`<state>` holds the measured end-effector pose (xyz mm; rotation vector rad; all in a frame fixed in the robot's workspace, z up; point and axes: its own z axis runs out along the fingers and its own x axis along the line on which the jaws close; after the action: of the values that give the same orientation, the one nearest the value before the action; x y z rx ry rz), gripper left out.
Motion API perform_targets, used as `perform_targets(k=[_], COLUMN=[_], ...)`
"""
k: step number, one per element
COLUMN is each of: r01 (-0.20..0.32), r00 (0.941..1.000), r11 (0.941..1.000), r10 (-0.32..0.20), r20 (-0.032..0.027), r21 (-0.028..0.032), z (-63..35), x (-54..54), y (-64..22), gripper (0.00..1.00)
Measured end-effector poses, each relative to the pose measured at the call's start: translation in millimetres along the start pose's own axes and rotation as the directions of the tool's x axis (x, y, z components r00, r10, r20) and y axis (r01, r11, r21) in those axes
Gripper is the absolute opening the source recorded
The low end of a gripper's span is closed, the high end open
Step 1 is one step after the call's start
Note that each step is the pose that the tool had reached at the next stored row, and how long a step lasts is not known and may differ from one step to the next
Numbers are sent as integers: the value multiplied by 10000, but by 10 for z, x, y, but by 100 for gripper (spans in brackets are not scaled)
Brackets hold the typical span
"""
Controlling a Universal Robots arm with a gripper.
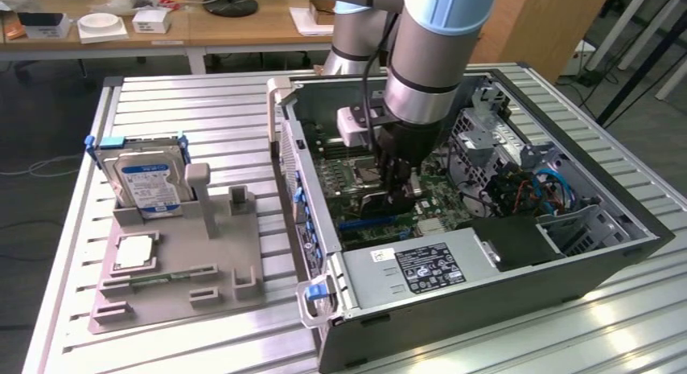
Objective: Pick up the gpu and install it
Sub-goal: 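Insert the gpu into the slot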
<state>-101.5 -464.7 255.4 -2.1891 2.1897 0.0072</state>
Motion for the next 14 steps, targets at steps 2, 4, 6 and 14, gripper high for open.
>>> perform_targets(k=[2,4,6,14], r01=[1,-1,0,0], r00=[10000,10000,10000,10000], r11=[10000,10000,10000,10000], r10=[-1,1,0,0], r20=[-1,-3,-3,-5], r21=[0,0,1,0], z=[0,0,1,7], x=[0,-1,-1,0], y=[5,11,20,24], gripper=[26,26,26,26])
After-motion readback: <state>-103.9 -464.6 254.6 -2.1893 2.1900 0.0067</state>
